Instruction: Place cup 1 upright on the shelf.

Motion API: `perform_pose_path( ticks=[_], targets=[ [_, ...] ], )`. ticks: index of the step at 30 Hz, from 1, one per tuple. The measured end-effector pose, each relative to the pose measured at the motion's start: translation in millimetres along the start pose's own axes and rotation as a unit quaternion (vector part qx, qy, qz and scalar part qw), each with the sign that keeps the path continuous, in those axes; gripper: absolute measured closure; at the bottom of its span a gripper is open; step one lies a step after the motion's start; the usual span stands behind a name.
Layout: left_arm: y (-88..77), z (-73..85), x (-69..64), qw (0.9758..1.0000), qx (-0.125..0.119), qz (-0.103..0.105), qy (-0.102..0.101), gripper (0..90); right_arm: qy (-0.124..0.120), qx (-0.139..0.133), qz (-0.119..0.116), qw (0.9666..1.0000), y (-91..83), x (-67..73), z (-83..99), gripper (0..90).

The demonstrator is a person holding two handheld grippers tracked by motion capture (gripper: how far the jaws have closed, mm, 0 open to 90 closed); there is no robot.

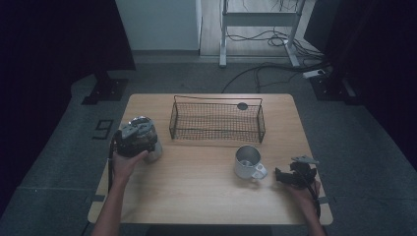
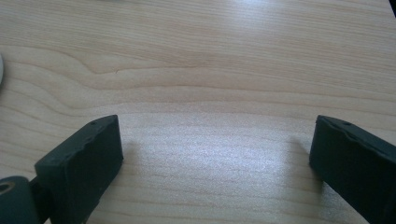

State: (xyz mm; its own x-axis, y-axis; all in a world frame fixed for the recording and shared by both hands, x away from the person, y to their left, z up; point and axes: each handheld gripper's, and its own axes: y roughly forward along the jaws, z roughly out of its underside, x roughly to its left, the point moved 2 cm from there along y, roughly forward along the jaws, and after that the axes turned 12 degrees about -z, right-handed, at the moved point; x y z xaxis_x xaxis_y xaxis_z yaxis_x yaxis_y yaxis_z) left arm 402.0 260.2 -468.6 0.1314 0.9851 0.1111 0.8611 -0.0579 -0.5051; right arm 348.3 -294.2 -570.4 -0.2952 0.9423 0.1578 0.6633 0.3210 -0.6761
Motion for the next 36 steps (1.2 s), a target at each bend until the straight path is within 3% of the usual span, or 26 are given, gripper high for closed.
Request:
perform_pose_path(
  ticks=[5,11,16,36],
  targets=[
    [-2.4,-3.7,-1.4,0.9998,0.004,0.004,-0.020,4.2,0.000,0.000,-0.001,1.0000,-0.1,0.0,0.0,2.7],
    [-5.5,-15.6,-10.5,0.9999,0.001,-0.001,-0.013,4.2,0.000,0.000,-0.001,1.0000,-0.2,0.1,0.0,3.0],
    [-10.2,-23.9,-12.9,0.9998,-0.006,0.006,-0.019,4.2,0.000,0.000,-0.001,1.0000,-0.3,0.2,0.0,3.2],
    [-25.0,-50.7,-20.8,0.9996,-0.021,0.012,-0.011,4.2,-0.001,0.000,-0.001,1.0000,-0.4,0.1,0.1,3.5]
  ],
)
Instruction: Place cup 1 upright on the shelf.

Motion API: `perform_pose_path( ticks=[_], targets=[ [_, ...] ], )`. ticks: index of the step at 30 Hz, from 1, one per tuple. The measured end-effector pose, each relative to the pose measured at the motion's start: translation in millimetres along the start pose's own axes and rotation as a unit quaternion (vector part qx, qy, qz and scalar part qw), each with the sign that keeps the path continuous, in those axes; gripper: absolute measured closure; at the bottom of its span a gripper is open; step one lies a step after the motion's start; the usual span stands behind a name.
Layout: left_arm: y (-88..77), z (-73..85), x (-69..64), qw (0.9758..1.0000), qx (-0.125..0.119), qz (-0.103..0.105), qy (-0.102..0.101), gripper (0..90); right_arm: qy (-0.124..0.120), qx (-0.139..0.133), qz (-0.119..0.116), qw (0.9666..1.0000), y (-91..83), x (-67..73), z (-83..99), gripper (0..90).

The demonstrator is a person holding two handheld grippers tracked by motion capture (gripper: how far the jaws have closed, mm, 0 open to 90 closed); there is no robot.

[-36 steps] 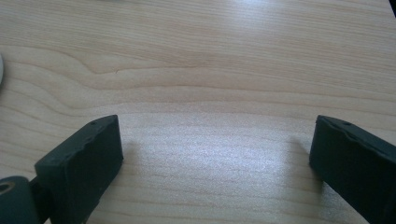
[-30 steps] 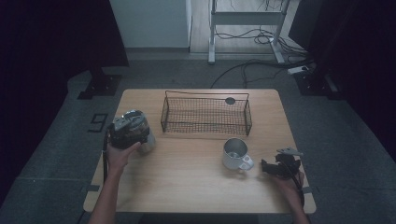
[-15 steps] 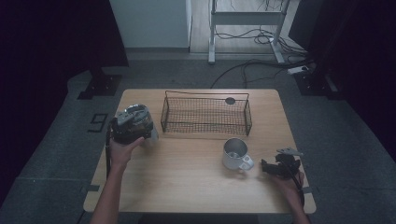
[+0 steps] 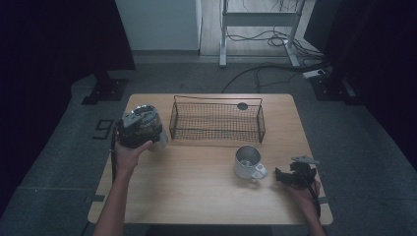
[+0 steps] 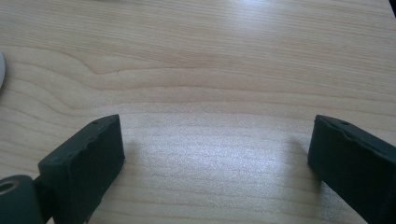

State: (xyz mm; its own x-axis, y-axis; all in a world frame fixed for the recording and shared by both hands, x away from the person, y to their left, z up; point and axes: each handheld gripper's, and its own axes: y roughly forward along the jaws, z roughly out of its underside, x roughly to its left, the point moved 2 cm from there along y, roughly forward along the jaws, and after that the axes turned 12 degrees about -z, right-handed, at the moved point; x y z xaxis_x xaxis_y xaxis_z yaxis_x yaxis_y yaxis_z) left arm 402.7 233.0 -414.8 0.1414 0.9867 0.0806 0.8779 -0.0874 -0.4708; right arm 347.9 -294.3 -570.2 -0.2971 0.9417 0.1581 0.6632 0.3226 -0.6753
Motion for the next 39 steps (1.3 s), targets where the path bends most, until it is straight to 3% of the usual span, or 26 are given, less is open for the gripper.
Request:
perform_pose_path(
  ticks=[39],
  targets=[
    [-6.7,-42.4,-20.5,0.9997,-0.019,0.012,0.004,4.2,0.000,-0.002,0.000,1.0000,0.1,0.0,0.0,3.8]
  ],
)
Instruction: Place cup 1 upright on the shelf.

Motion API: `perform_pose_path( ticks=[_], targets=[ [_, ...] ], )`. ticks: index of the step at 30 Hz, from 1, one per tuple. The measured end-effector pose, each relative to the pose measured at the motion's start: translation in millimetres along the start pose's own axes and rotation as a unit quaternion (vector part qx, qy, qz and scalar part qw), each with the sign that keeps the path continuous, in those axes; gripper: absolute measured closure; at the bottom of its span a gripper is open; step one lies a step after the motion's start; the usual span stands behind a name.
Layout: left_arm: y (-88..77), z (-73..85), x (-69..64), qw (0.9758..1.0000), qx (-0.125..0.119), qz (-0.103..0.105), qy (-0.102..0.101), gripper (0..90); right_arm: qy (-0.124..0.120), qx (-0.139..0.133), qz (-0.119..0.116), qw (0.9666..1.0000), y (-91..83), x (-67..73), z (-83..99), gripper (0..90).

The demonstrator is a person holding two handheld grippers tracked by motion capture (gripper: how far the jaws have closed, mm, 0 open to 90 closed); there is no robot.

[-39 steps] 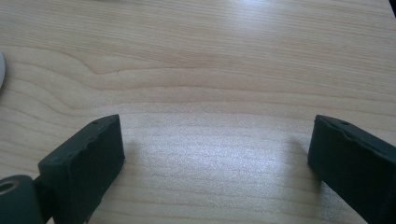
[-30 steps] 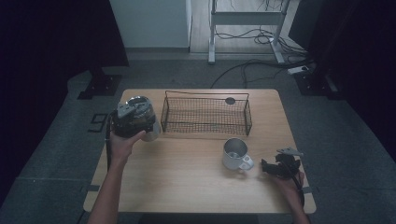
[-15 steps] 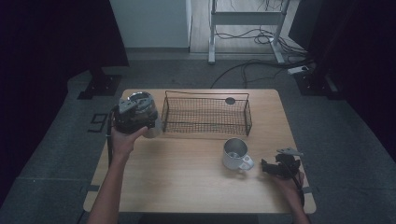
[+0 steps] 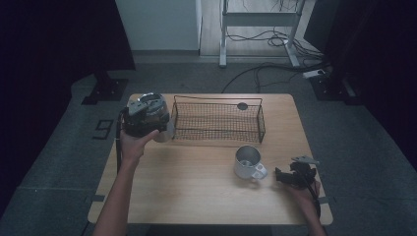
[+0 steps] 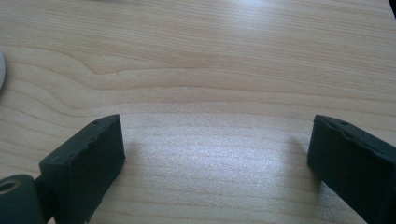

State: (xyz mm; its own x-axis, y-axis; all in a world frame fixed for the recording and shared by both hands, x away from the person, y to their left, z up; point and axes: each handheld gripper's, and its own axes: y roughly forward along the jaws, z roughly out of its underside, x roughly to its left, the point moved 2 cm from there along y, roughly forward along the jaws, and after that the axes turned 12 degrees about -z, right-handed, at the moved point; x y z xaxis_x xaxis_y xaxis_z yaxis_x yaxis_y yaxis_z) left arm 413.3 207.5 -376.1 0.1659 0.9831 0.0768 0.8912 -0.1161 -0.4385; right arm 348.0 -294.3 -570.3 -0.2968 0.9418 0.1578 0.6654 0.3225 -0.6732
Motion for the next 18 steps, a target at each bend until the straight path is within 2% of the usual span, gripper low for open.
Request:
perform_pose_path(
  ticks=[8,18],
  targets=[
    [3.0,-7.4,-3.8,1.0000,-0.002,0.001,0.001,4.2,0.000,0.001,-0.001,1.0000,-0.2,0.0,0.0,3.9],
    [14.1,-9.7,-18.1,0.9999,0.000,0.012,0.003,4.2,0.000,0.001,-0.001,1.0000,-0.2,0.0,0.0,4.1]
  ],
)
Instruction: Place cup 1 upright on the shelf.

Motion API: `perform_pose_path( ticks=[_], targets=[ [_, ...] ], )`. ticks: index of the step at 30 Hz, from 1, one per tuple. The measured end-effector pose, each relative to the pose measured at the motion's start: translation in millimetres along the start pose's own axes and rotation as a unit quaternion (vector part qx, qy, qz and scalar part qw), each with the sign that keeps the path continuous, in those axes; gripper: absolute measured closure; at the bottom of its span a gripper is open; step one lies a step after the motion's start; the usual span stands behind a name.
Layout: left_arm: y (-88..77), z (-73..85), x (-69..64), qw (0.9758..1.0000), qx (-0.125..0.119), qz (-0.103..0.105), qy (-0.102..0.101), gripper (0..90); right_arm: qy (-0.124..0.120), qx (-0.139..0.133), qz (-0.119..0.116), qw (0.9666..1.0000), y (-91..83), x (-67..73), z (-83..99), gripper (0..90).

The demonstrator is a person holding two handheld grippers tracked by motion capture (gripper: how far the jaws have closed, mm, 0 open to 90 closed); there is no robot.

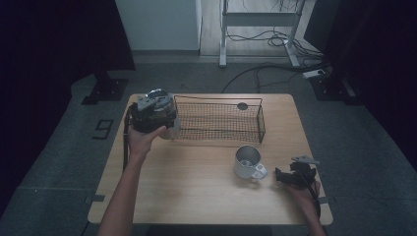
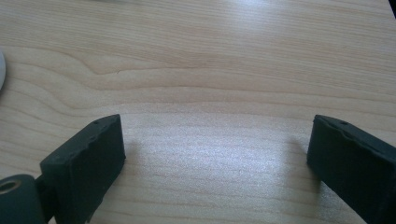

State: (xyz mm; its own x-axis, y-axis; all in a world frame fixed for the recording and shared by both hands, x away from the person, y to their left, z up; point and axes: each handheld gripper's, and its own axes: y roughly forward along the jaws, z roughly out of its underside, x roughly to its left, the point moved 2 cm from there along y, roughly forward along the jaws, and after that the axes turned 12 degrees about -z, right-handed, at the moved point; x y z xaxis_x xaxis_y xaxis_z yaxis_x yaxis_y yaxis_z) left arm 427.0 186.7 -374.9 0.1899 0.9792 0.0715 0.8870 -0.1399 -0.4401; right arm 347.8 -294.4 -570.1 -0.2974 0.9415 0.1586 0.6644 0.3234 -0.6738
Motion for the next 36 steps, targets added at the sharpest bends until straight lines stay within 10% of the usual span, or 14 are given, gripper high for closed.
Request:
perform_pose_path(
  ticks=[36],
  targets=[
    [27.7,-17.0,-17.3,1.0000,0.001,0.008,-0.004,4.2,-0.002,-0.002,-0.001,1.0000,-0.1,0.2,0.1,5.1]
  ],
)
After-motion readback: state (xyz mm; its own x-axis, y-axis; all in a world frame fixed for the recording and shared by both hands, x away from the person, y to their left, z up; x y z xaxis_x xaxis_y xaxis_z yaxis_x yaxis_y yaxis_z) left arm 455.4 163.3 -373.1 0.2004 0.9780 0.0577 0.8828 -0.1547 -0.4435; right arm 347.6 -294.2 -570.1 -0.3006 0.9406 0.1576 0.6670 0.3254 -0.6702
